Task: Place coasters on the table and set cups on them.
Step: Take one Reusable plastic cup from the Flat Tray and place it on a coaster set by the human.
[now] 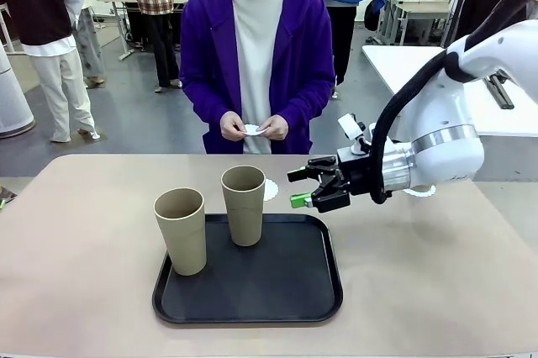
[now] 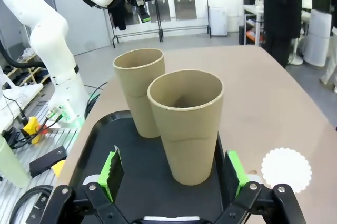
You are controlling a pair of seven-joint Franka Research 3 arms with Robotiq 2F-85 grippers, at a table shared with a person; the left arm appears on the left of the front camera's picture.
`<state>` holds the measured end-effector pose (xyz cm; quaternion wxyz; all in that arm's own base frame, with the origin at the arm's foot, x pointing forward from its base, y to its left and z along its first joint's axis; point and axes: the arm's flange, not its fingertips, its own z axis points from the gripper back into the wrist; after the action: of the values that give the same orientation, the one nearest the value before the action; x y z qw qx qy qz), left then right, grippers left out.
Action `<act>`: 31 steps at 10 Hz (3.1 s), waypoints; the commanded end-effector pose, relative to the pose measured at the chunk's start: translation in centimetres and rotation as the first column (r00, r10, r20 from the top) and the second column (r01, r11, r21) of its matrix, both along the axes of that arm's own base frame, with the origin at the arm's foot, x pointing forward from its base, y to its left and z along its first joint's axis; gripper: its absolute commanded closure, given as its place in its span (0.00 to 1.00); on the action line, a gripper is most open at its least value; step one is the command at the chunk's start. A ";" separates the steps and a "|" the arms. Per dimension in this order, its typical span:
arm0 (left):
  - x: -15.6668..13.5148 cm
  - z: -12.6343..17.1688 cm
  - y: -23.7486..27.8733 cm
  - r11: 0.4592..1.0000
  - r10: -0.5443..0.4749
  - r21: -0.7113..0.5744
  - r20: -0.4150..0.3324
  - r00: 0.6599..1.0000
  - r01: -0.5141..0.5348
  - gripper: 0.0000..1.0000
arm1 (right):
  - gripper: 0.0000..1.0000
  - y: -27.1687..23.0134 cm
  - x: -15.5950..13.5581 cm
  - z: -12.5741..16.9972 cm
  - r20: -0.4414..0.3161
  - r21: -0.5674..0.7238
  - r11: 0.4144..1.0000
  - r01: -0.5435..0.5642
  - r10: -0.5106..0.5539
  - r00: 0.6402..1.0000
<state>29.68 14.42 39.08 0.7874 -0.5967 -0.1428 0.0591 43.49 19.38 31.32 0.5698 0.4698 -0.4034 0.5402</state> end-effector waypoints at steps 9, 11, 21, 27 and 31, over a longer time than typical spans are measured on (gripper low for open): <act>-0.1 0.0 0.0 1.000 0.000 -0.010 0.018 1.000 0.000 0.00 | 0.00 5.3 3.0 -8.3 -0.074 0.074 0.997 -0.016 0.022 0.997; -0.1 0.0 0.0 1.000 0.000 -0.010 0.018 1.000 0.000 0.00 | 0.00 6.0 2.7 -8.5 -0.074 0.074 0.996 -0.047 0.053 0.996; -0.1 0.0 0.0 1.000 0.000 -0.010 0.018 1.000 0.000 0.00 | 0.00 6.2 3.4 -9.7 -0.070 0.035 0.998 -0.061 0.063 0.996; -0.1 0.0 0.0 1.000 0.000 -0.010 0.018 1.000 0.000 0.00 | 0.00 8.0 4.7 -11.0 -0.069 0.059 0.995 -0.083 0.087 0.994; -0.1 0.0 0.0 1.000 0.000 -0.010 0.018 1.000 0.000 0.00 | 0.00 9.2 5.1 -10.5 -0.064 0.067 0.991 -0.112 0.116 0.991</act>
<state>29.68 14.42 39.08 0.7874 -0.5967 -0.1429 0.0591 48.18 28.04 21.09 0.5417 0.5245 -0.3769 0.5380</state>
